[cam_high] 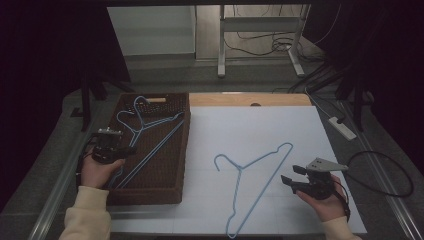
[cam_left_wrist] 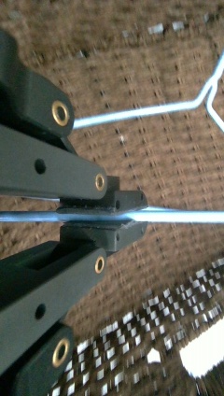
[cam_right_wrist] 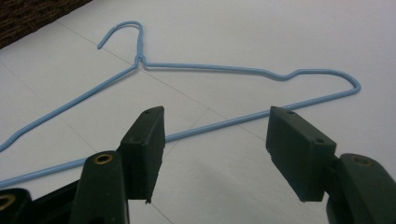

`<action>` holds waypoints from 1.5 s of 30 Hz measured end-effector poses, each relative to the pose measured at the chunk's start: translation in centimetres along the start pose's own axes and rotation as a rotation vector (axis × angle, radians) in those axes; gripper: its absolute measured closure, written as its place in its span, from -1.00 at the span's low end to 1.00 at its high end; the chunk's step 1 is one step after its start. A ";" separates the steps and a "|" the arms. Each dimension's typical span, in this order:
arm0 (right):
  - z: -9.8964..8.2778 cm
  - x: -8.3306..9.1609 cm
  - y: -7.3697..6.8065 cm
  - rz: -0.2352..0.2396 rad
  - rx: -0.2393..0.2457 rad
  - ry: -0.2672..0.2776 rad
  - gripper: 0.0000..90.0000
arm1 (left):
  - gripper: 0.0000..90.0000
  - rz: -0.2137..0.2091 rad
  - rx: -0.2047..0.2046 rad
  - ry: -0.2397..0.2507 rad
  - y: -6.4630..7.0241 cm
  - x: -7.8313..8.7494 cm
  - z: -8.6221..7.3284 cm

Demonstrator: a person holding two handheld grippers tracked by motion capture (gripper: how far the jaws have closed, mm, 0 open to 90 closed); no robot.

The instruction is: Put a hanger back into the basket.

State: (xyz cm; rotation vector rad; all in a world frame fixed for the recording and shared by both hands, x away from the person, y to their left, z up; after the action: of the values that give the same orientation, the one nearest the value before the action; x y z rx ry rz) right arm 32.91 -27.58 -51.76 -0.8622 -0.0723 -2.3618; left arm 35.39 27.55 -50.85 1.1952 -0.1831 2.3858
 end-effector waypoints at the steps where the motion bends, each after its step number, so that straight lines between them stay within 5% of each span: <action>1: 0.0 0.0 0.0 0.000 0.000 0.000 -0.15 | 0.91 0.017 -0.003 -0.014 0.0 -0.1 -0.1; 7: 0.0 0.0 -0.1 0.001 0.002 0.000 -0.15 | 0.91 0.070 -0.024 -0.072 -0.1 -0.5 -0.3; 15: 0.0 0.0 -0.1 0.000 0.002 0.000 -0.15 | 0.89 0.104 -0.039 -0.079 -0.1 -0.5 -0.2; 19: 0.0 0.0 -0.1 0.000 0.002 -0.001 -0.15 | 0.57 0.150 -0.055 -0.066 -0.3 -0.3 0.0; 21: 0.0 0.0 -0.1 -0.001 0.001 0.000 -0.15 | 0.43 0.166 -0.100 -0.024 0.0 0.1 0.4; 25: 0.0 0.0 -0.1 -0.002 0.001 0.001 -0.15 | 0.16 0.187 -0.119 0.021 0.3 0.6 0.9; 35: 0.0 0.1 0.0 -0.003 0.002 0.000 -0.15 | -0.11 0.044 -0.152 0.240 3.0 3.3 2.4; 45: -0.1 0.0 0.1 -0.004 -0.002 -0.005 -0.17 | -0.17 -0.044 -0.180 0.288 5.3 4.2 2.4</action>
State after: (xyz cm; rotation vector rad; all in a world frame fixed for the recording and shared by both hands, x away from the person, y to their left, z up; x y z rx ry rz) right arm 32.92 -27.65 -51.85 -0.8705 -0.0739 -2.3641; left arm 32.51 23.52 -45.68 0.7581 -0.2676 2.4111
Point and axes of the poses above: each handheld gripper's, and its own axes: x roughly backward along the jaws, z roughly out of its top, y roughly to its right, the point moved 6 cm from there along -x, roughly forward along the jaws, and after that the axes turned 9 degrees about -x, right-handed, at the moved point
